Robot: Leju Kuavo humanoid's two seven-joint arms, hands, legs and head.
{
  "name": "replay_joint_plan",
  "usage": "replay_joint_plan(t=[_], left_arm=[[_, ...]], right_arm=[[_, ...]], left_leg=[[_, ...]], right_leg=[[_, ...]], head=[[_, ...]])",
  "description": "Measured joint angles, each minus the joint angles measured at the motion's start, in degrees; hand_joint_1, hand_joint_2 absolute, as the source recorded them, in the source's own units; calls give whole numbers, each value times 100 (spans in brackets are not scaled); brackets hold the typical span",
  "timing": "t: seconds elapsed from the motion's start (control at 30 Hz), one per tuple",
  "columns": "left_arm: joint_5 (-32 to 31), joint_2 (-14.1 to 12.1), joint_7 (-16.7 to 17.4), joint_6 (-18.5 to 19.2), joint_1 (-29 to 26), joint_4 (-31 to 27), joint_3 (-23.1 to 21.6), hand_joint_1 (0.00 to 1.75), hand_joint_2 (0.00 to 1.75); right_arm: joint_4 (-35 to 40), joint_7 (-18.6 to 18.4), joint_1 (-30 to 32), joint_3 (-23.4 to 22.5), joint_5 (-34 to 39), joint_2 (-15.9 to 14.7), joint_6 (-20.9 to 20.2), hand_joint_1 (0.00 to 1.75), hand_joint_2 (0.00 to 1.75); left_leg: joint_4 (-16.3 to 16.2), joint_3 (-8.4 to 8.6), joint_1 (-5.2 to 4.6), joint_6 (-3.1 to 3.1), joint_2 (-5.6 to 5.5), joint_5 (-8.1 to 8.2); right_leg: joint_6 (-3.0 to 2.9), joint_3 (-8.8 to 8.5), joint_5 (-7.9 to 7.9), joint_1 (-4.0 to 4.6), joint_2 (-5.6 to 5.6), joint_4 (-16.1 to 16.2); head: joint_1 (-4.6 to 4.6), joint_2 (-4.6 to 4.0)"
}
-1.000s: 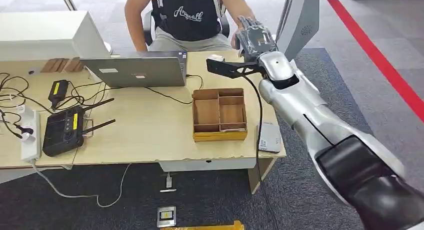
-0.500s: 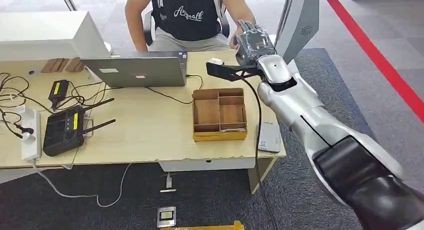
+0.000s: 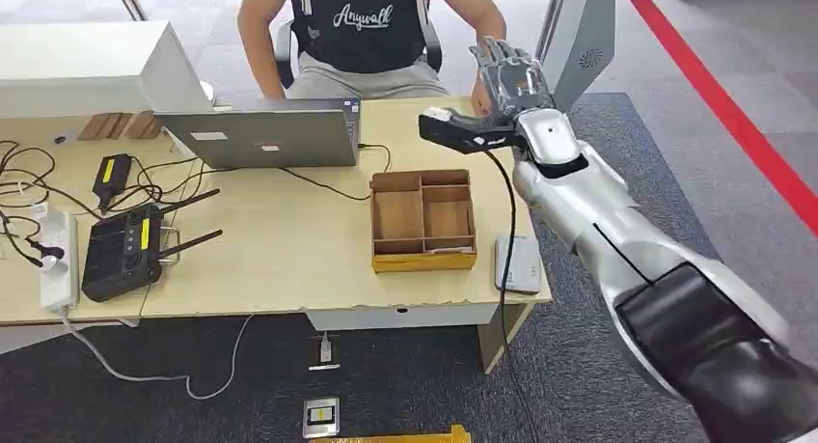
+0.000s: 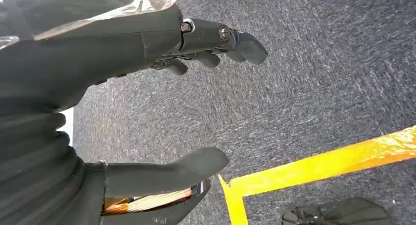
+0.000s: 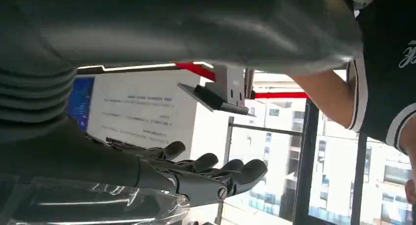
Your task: Pass the card to the sensor for recognition and then transmit it.
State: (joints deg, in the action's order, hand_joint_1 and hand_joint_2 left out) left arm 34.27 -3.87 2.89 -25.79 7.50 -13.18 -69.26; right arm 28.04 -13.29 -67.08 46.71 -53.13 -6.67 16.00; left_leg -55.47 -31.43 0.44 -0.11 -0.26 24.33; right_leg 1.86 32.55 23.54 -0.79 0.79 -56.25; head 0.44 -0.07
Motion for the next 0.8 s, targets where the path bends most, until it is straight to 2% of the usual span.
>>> replay_joint_plan(t=[0.07, 0.2, 0.3, 0.4, 0.43, 0.6, 0.7, 0.8], left_arm=[[28, 0, 0, -11, 0, 0, 0, 0, 175], [234, 61, 26, -197, -17, 0, 2, 0, 175], [306, 356, 302, -604, 2, -13, 9, 0, 175], [430, 513, 354, -680, -2, -48, 17, 0, 175], [470, 538, 312, -700, -9, -50, 28, 0, 175], [704, 557, 153, -732, -70, -46, 114, 0, 175], [763, 586, 129, -734, -70, -46, 175, 0, 175], [800, 588, 129, -745, -66, -46, 203, 0, 175]], right_arm=[[46, 55, 50, -46, 169, -48, 153, 0, 0], [589, 151, 496, -370, 872, -322, 1372, 0, 0], [1321, -13, 1169, -717, 684, -647, 2187, 0, 0], [2191, -46, 2121, -1238, 745, -1010, 2393, 0, 0], [2410, 18, 2392, -1380, 866, -1109, 2395, 0, 175], [3396, 519, 3380, -2080, 1964, -1423, 2396, 0, 175], [3872, 800, 3839, -2306, 2731, -1477, 2293, 0, 175], [4276, 968, 4155, -2422, 3137, -1486, 2107, 0, 175]], left_leg=[[-1, 2, 0, 0, -1, 0], [-4, 4, 0, 2, -5, 2], [-4, 18, 2, 9, -10, 7], [-4, 23, 9, 15, -11, 18], [-4, 20, 9, 16, -12, 19], [-2, 21, 5, 12, -1, 23], [1, 19, 9, 10, -2, 22], [2, 21, 9, 9, 3, 21]], right_leg=[[0, 0, 0, 0, 0, 1], [1, -3, 1, 0, 1, 5], [2, -23, 2, 2, 4, 19], [6, -42, 3, 5, 4, 29], [6, -43, 3, 4, 4, 30], [7, -35, 2, 4, -7, 29], [7, -35, 2, 8, -6, 28], [6, -35, 2, 8, -8, 25]], head=[[0, 0], [-2, 0], [-7, 0], [2, 0], [7, 0], [7, 0], [9, 0], [4, 0]])
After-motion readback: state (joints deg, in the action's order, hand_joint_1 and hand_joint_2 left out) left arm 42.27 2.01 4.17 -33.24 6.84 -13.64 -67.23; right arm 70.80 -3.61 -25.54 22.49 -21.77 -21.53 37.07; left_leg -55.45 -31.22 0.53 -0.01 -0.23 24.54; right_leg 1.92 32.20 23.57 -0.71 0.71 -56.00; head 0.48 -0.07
